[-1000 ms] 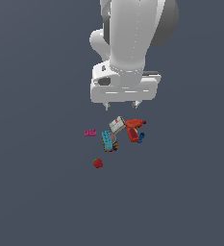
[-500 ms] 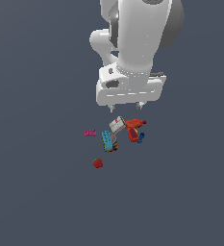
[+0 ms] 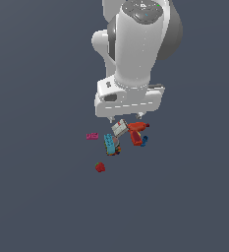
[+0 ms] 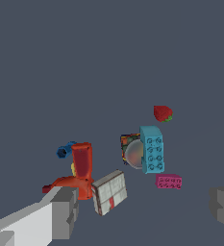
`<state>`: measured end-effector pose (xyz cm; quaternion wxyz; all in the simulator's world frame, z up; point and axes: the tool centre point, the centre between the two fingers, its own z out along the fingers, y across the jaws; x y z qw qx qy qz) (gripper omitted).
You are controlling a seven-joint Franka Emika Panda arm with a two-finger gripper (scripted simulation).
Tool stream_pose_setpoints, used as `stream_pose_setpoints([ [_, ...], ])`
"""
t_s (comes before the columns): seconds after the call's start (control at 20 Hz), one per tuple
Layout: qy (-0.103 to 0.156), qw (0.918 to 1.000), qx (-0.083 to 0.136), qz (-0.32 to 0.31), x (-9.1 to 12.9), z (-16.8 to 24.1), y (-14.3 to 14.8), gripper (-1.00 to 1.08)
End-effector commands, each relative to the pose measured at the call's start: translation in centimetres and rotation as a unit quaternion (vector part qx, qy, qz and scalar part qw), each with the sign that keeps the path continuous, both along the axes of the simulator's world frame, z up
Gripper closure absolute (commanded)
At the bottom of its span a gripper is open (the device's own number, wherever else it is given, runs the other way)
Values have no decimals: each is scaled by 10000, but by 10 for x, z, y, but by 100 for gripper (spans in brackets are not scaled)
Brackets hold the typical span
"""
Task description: Pick up a designated object from a clutter of objects.
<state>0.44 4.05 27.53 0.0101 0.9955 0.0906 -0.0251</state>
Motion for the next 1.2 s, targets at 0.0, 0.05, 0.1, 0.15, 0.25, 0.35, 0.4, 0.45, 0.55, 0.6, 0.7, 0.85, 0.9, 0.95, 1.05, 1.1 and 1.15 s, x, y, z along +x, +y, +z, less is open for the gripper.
stream_pose_setpoints([
  [0.0,-10,10000,18,49,8,-12,-6,-92],
  [0.05,-16,10000,27,73,12,-18,-9,-92],
  [0.1,-23,9999,36,100,16,-24,-12,-92],
  [0.15,-31,9999,46,128,20,-31,-16,-92],
  [0.25,-49,9998,65,189,29,-46,-23,-92],
  [0.35,-70,9996,84,258,38,-64,-33,-92],
  [0.4,-82,9995,93,294,43,-74,-38,-92],
  [0.45,-94,9994,102,331,47,-84,-43,-92],
  [0.55,-118,9990,116,404,55,-104,-54,-92],
  [0.6,-129,9989,122,438,58,-113,-59,-92],
  [0.7,-151,9985,130,502,64,-132,-69,-92],
  [0.85,-178,9980,138,582,70,-155,-81,-92],
  [0.9,-186,9979,139,605,71,-162,-85,-92],
  [0.95,-193,9977,140,627,72,-169,-88,-92],
  [1.05,-206,9975,141,664,74,-180,-94,-92],
  [1.1,-211,9974,141,680,75,-184,-97,-92],
  [1.15,-216,9973,141,694,75,-189,-99,-92],
])
